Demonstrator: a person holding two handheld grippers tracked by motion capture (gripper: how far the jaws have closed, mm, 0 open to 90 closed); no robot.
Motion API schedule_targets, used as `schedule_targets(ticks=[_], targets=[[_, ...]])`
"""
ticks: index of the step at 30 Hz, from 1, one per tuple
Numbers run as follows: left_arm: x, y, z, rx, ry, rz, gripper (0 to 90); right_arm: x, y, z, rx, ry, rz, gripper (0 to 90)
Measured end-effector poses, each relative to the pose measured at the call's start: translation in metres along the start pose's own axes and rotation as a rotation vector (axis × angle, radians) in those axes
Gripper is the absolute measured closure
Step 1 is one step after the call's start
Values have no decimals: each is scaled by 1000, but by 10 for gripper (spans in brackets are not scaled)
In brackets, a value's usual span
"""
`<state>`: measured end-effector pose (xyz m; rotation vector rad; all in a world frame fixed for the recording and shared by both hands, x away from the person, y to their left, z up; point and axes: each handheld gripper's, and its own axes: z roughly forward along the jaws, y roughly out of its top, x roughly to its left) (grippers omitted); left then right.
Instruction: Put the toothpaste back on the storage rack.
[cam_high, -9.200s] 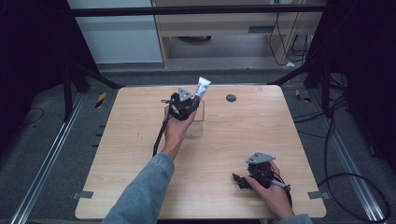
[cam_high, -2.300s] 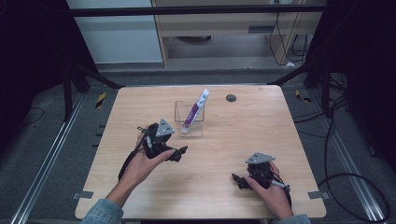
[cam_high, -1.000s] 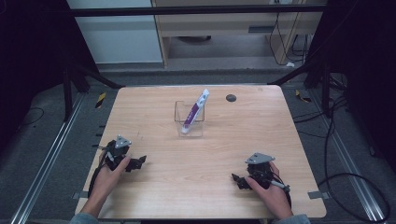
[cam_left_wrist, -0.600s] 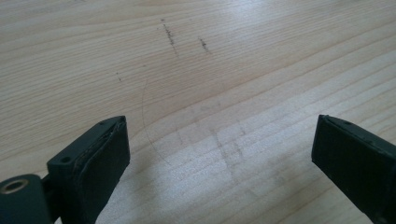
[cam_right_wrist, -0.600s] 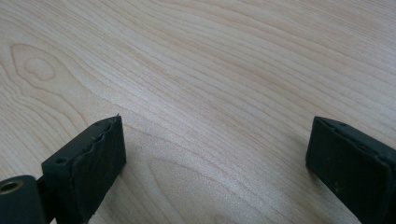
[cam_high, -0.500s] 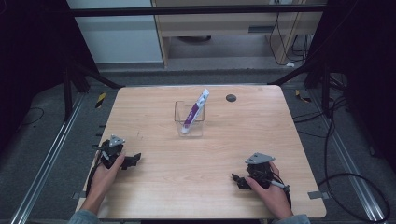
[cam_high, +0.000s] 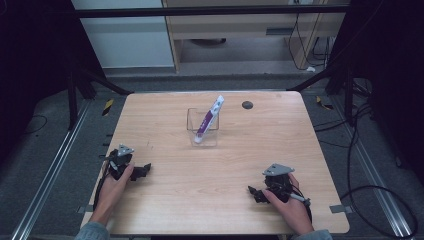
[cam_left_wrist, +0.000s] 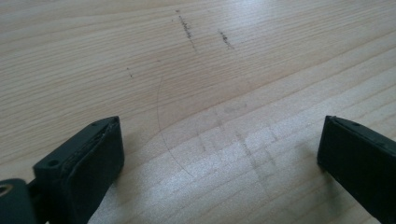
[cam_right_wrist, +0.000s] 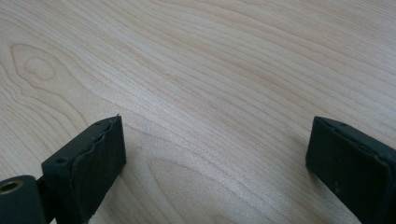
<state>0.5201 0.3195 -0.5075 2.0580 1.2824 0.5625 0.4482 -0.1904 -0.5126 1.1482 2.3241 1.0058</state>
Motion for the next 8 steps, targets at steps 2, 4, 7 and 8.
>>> schedule_targets(ticks=[2,4,7,8], targets=[[0,0,0,0,0,0,0,0,0,0,0,0,0,51],[0,0,0,-1,0,-2,0,0,0,0,0,0,0,51],[0,0,0,-1,-1,-4,0,0,0,0,0,0,2,51],[0,0,0,-1,0,-4,0,0,0,0,0,0,2,51]])
